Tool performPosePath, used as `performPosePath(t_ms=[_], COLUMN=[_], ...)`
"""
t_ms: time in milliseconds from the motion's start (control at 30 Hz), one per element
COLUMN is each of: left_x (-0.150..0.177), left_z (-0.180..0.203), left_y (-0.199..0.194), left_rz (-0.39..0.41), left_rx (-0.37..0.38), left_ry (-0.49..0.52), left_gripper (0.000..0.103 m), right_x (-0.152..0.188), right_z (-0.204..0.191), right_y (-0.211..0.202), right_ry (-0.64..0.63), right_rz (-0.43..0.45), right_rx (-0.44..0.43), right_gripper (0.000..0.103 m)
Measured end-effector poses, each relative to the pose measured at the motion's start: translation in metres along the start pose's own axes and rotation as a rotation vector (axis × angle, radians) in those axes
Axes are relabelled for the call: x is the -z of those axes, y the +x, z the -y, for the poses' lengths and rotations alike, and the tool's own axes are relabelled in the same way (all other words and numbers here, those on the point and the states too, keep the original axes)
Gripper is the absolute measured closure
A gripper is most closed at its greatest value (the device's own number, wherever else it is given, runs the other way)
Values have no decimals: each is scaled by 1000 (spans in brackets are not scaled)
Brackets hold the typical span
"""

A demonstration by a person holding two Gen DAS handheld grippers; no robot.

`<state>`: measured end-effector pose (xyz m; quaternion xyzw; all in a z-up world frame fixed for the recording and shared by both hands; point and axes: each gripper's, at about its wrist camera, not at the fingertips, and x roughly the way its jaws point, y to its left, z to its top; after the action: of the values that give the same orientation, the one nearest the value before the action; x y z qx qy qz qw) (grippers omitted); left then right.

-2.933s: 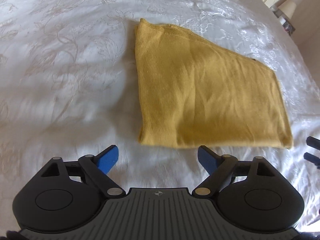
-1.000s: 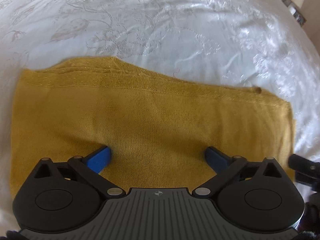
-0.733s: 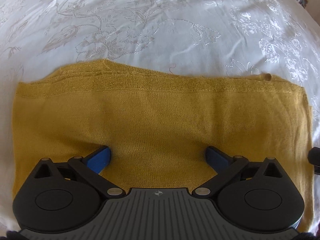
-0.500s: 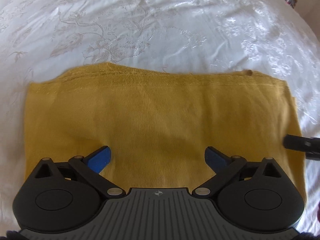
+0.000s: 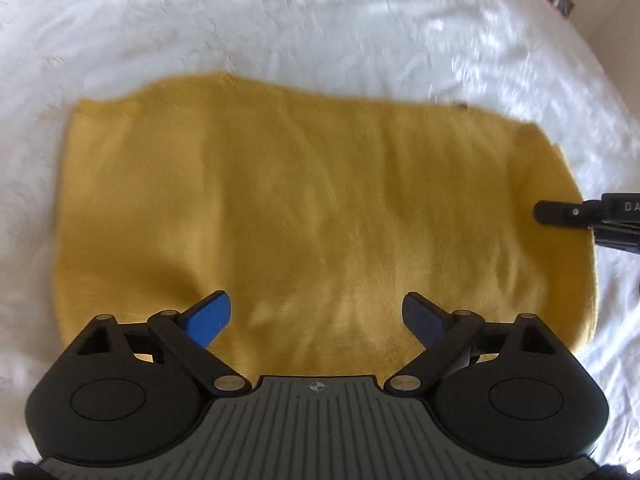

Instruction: Fold small clothes

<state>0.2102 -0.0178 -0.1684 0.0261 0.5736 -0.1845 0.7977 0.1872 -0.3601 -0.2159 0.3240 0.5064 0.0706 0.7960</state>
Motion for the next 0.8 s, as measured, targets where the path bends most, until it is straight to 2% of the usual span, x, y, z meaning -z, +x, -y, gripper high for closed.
performPosePath(t_ms=[167,400,567,800], left_x=[6,34,58,88], left_z=[-46,-127,-171,-209], left_y=[-48,-84,-93,-102], left_rz=[96,94,66,45], left_rx=[-12,-18,-43,-50], left_ry=[-33,-196,-268,-326], left_gripper=[9,9,9,9], right_x=[-6,3,22,53], right_z=[-48,-146,-202,-243], right_y=[-17,0,46,110], right_ry=[-8,-83,-153,-218], right_rz=[38,46,-4,-63], right_rx=[-46,-127,-98,18], right_gripper=[80,80,80,80])
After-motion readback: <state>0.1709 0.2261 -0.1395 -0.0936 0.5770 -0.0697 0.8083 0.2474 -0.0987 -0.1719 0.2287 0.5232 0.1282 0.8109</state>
